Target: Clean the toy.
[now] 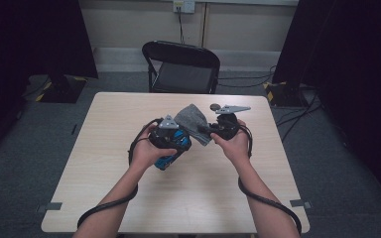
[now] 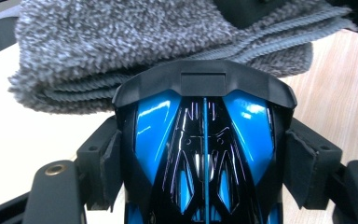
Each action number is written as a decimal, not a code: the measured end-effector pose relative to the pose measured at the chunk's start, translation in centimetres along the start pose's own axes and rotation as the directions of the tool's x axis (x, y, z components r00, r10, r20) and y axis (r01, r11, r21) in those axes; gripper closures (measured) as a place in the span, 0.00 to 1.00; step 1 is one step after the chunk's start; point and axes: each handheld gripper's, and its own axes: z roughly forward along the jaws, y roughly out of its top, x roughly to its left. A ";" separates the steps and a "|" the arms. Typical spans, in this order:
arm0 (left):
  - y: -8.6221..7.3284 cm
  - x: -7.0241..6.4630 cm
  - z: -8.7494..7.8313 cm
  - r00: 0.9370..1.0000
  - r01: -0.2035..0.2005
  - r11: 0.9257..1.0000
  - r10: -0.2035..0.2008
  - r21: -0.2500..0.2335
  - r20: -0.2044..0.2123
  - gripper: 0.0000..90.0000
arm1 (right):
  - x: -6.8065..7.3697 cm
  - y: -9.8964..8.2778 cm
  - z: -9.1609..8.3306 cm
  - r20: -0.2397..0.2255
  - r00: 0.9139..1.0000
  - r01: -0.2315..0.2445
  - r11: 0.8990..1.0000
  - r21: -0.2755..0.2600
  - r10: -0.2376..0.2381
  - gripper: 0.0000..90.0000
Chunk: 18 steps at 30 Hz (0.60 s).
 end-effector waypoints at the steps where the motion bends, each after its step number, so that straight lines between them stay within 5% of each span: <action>1: 0.0 0.0 0.0 1.000 0.002 1.000 -0.002 0.003 -0.001 0.29 | 0.1 -0.1 0.0 -0.004 1.000 0.002 1.000 0.003 -0.002 0.84; 18: -0.6 1.1 0.0 0.999 0.021 1.000 -0.020 0.023 -0.031 0.28 | 0.4 -1.0 -0.2 -0.045 0.999 0.021 1.000 0.012 -0.020 0.84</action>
